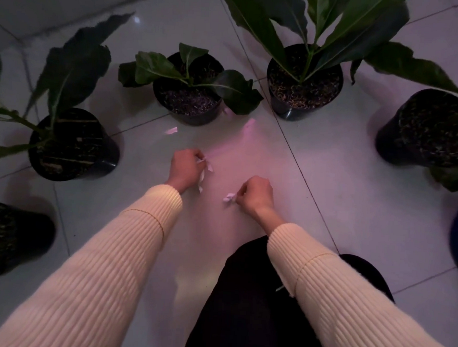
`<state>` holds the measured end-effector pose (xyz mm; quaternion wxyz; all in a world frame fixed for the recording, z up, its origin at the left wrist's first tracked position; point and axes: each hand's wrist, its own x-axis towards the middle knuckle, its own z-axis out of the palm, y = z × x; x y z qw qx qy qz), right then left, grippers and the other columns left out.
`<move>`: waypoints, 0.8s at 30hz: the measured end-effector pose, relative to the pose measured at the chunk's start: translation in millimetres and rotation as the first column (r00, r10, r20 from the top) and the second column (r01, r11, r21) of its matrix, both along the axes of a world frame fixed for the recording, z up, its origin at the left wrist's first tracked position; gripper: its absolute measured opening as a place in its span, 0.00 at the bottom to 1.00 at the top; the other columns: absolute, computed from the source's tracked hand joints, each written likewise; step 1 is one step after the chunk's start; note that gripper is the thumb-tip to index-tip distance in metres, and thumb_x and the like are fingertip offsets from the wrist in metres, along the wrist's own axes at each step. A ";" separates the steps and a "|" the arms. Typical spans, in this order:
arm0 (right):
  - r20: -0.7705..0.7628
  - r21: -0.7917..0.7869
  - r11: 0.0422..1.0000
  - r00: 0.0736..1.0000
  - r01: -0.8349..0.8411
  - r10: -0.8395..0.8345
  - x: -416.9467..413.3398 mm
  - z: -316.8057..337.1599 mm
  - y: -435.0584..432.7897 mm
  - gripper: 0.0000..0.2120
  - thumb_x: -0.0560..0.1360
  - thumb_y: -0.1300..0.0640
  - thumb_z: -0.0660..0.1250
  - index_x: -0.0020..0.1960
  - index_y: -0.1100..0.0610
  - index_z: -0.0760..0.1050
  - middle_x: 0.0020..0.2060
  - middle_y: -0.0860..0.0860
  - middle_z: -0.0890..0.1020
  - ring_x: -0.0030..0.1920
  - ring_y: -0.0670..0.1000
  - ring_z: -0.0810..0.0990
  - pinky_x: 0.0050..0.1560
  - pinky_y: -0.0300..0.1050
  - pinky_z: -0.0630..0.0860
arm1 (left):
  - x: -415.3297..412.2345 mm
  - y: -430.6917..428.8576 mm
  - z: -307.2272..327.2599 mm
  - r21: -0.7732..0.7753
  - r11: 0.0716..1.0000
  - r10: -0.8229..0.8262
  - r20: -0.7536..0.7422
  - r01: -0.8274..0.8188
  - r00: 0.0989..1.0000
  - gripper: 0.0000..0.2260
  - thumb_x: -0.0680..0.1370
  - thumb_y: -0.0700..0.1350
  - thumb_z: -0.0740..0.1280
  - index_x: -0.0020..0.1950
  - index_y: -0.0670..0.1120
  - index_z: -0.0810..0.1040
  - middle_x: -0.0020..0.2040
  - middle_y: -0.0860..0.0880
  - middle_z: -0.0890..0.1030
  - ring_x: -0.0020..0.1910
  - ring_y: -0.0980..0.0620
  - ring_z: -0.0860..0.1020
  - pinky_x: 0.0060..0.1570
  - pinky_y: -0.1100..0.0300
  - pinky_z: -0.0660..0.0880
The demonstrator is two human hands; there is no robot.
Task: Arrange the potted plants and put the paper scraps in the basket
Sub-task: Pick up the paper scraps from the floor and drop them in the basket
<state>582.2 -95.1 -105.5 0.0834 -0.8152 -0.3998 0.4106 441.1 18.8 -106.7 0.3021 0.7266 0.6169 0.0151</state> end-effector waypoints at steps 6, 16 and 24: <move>-0.082 0.007 0.904 0.901 0.428 -0.426 38.7 23.5 -29.0 0.04 0.64 0.59 0.74 0.39 0.56 0.85 0.37 0.52 0.86 0.38 0.47 0.82 0.46 0.37 0.76 | -21.0 4.7 30.9 -0.018 0.998 0.053 0.059 -0.052 0.997 0.07 0.74 0.43 0.67 0.45 0.41 0.82 0.39 0.38 0.84 0.43 0.41 0.82 0.46 0.56 0.75; -0.275 0.203 0.607 0.640 0.768 -0.718 111.7 94.8 -76.4 0.10 0.59 0.58 0.81 0.27 0.53 0.80 0.33 0.50 0.85 0.39 0.51 0.85 0.51 0.50 0.81 | 32.0 -8.7 112.1 0.044 0.998 -0.059 0.172 0.052 0.983 0.06 0.73 0.45 0.69 0.45 0.43 0.82 0.40 0.40 0.84 0.43 0.44 0.81 0.47 0.55 0.76; -0.308 0.487 0.386 0.567 0.784 -0.764 187.9 199.6 -134.4 0.10 0.63 0.60 0.79 0.28 0.50 0.81 0.34 0.49 0.85 0.42 0.50 0.84 0.52 0.55 0.81 | 162.9 -60.0 193.0 0.114 0.950 -0.312 0.355 0.290 0.881 0.06 0.72 0.44 0.72 0.44 0.42 0.82 0.40 0.41 0.84 0.40 0.46 0.82 0.45 0.55 0.80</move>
